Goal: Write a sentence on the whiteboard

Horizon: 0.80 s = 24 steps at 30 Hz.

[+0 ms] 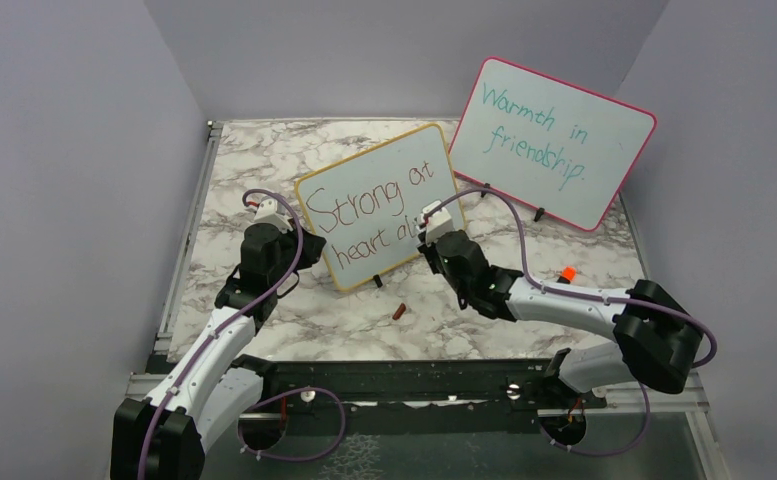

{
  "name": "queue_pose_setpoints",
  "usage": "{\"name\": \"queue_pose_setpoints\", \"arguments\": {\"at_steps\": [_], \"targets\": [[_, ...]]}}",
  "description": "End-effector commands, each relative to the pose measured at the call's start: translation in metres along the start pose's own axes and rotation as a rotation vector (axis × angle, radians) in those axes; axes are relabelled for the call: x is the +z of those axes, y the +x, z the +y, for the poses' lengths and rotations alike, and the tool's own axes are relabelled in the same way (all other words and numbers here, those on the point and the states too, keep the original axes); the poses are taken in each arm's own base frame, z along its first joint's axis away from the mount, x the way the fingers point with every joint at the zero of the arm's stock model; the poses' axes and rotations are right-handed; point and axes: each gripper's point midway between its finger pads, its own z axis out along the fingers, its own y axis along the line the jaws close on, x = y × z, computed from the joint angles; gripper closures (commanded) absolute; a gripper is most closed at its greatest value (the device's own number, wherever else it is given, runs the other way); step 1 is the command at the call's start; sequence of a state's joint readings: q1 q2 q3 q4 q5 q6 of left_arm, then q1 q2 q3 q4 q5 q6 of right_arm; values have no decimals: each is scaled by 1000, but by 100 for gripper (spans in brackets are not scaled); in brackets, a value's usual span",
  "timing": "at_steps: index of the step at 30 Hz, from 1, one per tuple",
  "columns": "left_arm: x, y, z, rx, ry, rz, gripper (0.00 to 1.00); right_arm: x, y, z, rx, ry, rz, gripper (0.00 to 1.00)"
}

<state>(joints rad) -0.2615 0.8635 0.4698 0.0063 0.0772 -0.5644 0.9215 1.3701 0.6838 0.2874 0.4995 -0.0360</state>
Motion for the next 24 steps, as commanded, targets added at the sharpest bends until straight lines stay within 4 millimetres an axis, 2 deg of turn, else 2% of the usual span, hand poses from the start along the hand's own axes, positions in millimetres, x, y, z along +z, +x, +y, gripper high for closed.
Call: {"name": "queue_pose_setpoints", "arguments": {"at_steps": [1,16,24], "targets": [[2,-1,15,-2,-69,-19,100,6,-22,-1,17,14,-55,99],[2,-2,15,-1,-74,-22,100,8,-30,-1,14,13,-69,99],[1,1,17,-2,-84,-7,100,7,-8,-3,12,18,-13,99]]}}
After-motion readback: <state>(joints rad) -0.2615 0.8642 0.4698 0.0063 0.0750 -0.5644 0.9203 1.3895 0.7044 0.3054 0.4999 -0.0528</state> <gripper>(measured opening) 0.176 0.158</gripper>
